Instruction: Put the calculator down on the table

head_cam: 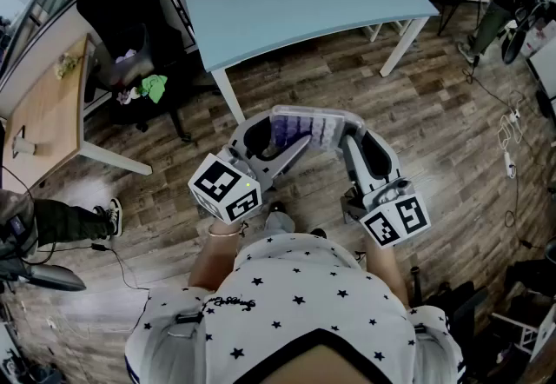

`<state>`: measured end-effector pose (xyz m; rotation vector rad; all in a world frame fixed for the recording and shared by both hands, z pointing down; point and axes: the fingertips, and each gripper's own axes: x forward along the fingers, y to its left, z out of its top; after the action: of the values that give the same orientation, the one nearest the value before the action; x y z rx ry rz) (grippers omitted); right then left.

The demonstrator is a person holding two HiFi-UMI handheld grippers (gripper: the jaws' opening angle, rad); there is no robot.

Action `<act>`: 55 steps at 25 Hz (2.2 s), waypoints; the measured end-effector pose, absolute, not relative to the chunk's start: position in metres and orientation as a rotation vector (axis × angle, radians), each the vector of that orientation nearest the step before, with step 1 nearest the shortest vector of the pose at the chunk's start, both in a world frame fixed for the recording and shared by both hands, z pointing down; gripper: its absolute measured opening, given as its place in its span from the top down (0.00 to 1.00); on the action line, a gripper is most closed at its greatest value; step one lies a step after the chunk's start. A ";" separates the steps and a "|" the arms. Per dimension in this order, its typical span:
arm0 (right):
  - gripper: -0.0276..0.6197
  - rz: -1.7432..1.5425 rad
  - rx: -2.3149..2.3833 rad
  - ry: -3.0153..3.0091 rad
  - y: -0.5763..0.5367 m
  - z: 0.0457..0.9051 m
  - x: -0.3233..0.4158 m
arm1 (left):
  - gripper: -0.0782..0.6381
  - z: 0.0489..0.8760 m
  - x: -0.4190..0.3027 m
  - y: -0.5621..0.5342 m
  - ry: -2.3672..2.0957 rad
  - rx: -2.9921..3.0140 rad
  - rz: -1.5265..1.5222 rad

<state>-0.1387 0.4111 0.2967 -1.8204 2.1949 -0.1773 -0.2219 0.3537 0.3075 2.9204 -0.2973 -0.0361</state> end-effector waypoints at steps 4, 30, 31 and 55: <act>0.81 -0.176 -1.820 2.197 0.408 0.296 -0.138 | 0.52 0.306 -0.221 0.351 -0.301 2.919 -0.038; 0.81 -0.214 -1.800 2.231 0.329 0.302 -0.162 | 0.52 0.310 -0.247 0.278 -0.379 2.950 -0.054; 0.81 -0.215 -1.794 2.237 0.324 0.303 -0.166 | 0.52 0.311 -0.251 0.274 -0.387 2.948 -0.056; 0.81 -0.323 -1.711 2.309 0.258 0.324 -0.157 | 0.52 0.332 -0.246 0.217 -0.519 2.899 -0.029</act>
<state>-0.1566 0.2580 0.3242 -1.7112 2.3089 -0.3229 -0.2462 0.2171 0.3319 2.8991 -0.5185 -0.0288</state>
